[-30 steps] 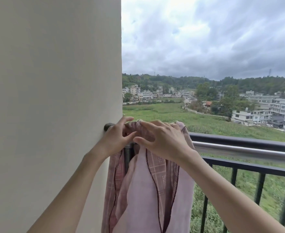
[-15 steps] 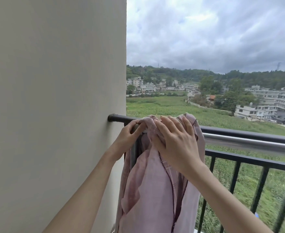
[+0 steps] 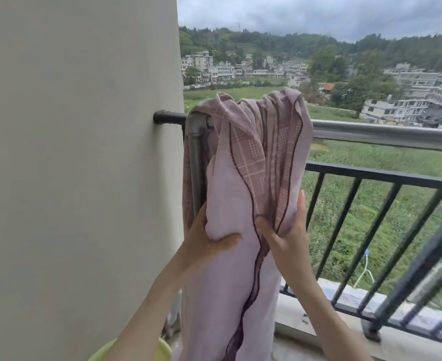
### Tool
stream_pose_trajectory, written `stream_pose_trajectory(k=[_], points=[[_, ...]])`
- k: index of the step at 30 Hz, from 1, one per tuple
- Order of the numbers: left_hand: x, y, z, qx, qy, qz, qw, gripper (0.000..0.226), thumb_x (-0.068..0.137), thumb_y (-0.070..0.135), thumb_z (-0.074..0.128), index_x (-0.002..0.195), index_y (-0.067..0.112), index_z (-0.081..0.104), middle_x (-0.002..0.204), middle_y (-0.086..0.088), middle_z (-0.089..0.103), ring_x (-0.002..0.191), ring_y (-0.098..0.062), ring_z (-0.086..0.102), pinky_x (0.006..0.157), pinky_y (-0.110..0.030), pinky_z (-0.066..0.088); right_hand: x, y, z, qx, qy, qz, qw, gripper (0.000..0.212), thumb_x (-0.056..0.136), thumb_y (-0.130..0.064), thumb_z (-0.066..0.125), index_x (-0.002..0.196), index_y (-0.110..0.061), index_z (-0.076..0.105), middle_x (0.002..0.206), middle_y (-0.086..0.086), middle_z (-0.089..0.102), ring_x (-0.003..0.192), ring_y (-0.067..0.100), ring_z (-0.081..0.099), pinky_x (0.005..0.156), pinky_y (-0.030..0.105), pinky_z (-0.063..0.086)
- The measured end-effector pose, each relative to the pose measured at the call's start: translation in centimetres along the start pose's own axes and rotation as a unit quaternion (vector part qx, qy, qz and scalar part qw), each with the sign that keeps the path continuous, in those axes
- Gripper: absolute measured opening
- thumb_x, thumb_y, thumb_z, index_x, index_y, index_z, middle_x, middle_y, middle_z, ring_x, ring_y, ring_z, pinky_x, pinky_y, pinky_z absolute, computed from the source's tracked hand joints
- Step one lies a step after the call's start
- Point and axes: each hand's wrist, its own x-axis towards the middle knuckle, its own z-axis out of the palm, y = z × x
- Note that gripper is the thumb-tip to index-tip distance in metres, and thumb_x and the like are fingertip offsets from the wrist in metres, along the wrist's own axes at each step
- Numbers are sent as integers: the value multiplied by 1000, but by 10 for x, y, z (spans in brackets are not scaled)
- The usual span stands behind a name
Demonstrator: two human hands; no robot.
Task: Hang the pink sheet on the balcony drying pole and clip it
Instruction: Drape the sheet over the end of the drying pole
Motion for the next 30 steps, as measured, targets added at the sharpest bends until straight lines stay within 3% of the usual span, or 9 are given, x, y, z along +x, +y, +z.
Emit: stream_pose_trajectory(k=[3,5,7,11,16,19,22,27,30], points=[[-14,-18,11,5,27,-72,997,68,55,53,72,116,35,48,100,27,58,96,6,57,77,-14,46,-10,20,2,55,-56,75,994,40,75,-39,61,114,-32,55,106,-22,59,98,-9,57,80,14,47],[-27,-34,16,-16,40,-110,993,61,53,58,70,108,35,58,93,23,66,90,1,63,79,-22,51,-20,31,3,82,-120,135,980,21,77,-43,59,97,-43,57,102,-18,64,93,-7,60,73,12,48],[-38,-43,23,-51,40,-128,990,40,60,51,73,94,33,64,87,15,72,88,-7,67,81,-29,53,-30,39,1,115,-159,205,959,18,77,-48,62,94,-43,58,106,-12,65,92,-3,62,77,17,50],[-62,-45,39,-86,41,-144,985,10,79,24,70,89,24,67,81,7,73,81,-7,68,65,-15,51,-46,47,-5,151,-168,272,935,38,70,-48,60,104,-33,62,110,-1,67,98,15,65,85,34,52],[-93,-42,60,-92,70,-161,980,20,78,26,70,95,15,68,85,5,72,75,-1,67,58,-9,46,-62,44,-20,173,-203,286,920,40,70,-50,65,101,-25,66,95,-2,73,87,14,70,76,30,55],[-113,-45,76,-93,108,-140,980,53,68,39,77,113,17,61,101,4,70,93,-5,65,74,-17,51,-77,45,-36,182,-228,281,914,43,67,-47,74,104,-25,65,89,-7,75,85,12,70,72,27,55],[-137,-42,91,-118,119,-146,975,77,53,53,76,119,19,57,109,4,69,102,-11,64,87,-34,53,-91,47,-51,222,-270,284,893,59,63,-46,73,116,-22,61,108,3,71,99,20,67,84,38,55],[-170,-38,111,-134,119,-147,973,37,73,29,74,108,21,63,94,8,73,92,-10,68,75,-21,53,-116,43,-72,207,-336,248,885,52,68,-45,70,115,-27,58,110,-1,70,102,16,66,85,35,55],[-181,-38,117,-120,164,-131,970,45,69,31,76,110,24,59,98,8,71,94,-6,66,76,-20,52,-141,44,-84,165,-327,192,910,25,79,-28,69,103,-27,61,103,-1,70,94,5,66,82,25,54]])
